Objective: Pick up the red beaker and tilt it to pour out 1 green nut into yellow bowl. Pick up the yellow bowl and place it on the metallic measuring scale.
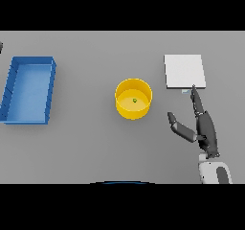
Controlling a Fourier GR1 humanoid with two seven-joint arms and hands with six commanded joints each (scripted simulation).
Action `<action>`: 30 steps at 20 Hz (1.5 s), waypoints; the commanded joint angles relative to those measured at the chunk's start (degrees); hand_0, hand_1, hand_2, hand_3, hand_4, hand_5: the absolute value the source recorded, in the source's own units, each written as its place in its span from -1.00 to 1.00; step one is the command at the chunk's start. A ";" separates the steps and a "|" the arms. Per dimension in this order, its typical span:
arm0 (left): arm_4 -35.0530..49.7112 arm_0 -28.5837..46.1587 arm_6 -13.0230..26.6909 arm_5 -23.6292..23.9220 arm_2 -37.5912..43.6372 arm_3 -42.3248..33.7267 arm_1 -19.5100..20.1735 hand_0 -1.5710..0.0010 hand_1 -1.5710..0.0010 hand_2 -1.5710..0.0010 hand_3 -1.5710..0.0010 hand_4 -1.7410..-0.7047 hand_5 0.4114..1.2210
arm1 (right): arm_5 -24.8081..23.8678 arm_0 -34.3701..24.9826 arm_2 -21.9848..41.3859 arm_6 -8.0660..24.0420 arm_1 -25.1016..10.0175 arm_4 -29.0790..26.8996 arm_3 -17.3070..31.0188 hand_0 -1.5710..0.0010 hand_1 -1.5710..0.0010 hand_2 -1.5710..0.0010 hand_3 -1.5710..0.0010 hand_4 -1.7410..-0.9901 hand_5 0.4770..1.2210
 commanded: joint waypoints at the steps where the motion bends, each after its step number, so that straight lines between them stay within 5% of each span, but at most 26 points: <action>1: 1.75 3.46 2.76 2.35 0.86 -3.47 1.03 -1.00 -1.00 -1.00 -0.85 -1.00 1.00 | 0.06 -0.11 0.34 -0.17 0.03 0.37 0.19 1.00 1.00 1.00 1.00 0.42 -0.62; 5: 6.08 16.06 12.26 10.12 0.82 -16.74 3.59 -1.00 -1.00 -1.00 -0.85 -1.00 1.00 | -0.13 -0.87 0.89 0.69 -0.01 1.46 0.41 1.00 1.00 1.00 1.00 0.43 -0.53; 9: 9.03 26.01 14.76 15.57 -0.01 -25.43 5.31 -1.00 -1.00 -1.00 -0.84 -1.00 1.00 | 0.33 -0.03 1.07 -0.55 -0.24 1.26 0.08 1.00 1.00 1.00 1.00 0.40 -0.50; 13: 11.35 30.04 14.97 19.21 -1.06 -26.47 5.06 -1.00 -1.00 -1.00 -0.92 -1.00 1.00 | 0.54 0.19 1.07 -0.23 -0.32 1.05 0.03 1.00 1.00 1.00 1.00 0.40 -0.49; 16: 12.79 30.10 14.96 21.14 -3.27 -24.71 4.73 -1.00 -1.00 -1.00 -0.96 -1.00 0.74 | 0.24 -0.22 0.95 -0.14 -0.65 1.47 -0.08 1.00 1.00 1.00 1.00 0.42 -0.50; 18: 13.62 30.40 14.97 21.53 -5.27 -24.58 5.21 -1.00 -1.00 -1.00 -0.97 -1.00 0.37 | 0.39 0.39 1.24 -1.18 -0.30 1.31 -0.30 1.00 1.00 1.00 1.00 0.43 -0.50; 20: 14.85 31.20 14.98 19.86 -7.62 -25.60 6.92 -1.00 -1.00 -1.00 -0.91 -0.59 0.12 | 0.03 0.67 1.31 -0.95 -0.36 1.80 -0.46 1.00 1.00 1.00 1.00 0.45 -0.50; 21: 15.62 31.25 14.88 18.13 -8.22 -26.81 7.23 -0.99 -0.84 -0.82 -0.73 -0.29 0.04 | -0.08 0.74 1.40 -0.76 -0.06 1.76 -0.37 1.00 1.00 1.00 1.00 0.46 -0.50; 22: 17.47 31.50 14.81 15.68 -8.56 -28.68 7.85 -0.86 -0.50 -0.51 -0.44 -0.01 -0.03 | 0.27 0.69 0.85 -0.71 -0.50 1.04 -0.51 1.00 1.00 1.00 1.00 0.47 -0.50; 25: 20.67 31.80 14.99 10.62 -9.28 -30.08 10.10 0.05 0.23 0.22 0.26 0.49 -0.19 | -0.30 1.21 1.42 -0.92 -0.15 1.99 -0.68 1.00 1.00 1.00 1.00 0.49 -0.49; 30: 23.44 31.20 14.99 7.13 -9.48 -32.05 11.33 0.69 0.75 0.74 0.76 0.79 -0.33 | 0.05 1.88 1.73 -0.46 -0.04 1.76 -1.78 1.00 1.00 1.00 1.00 0.47 -0.49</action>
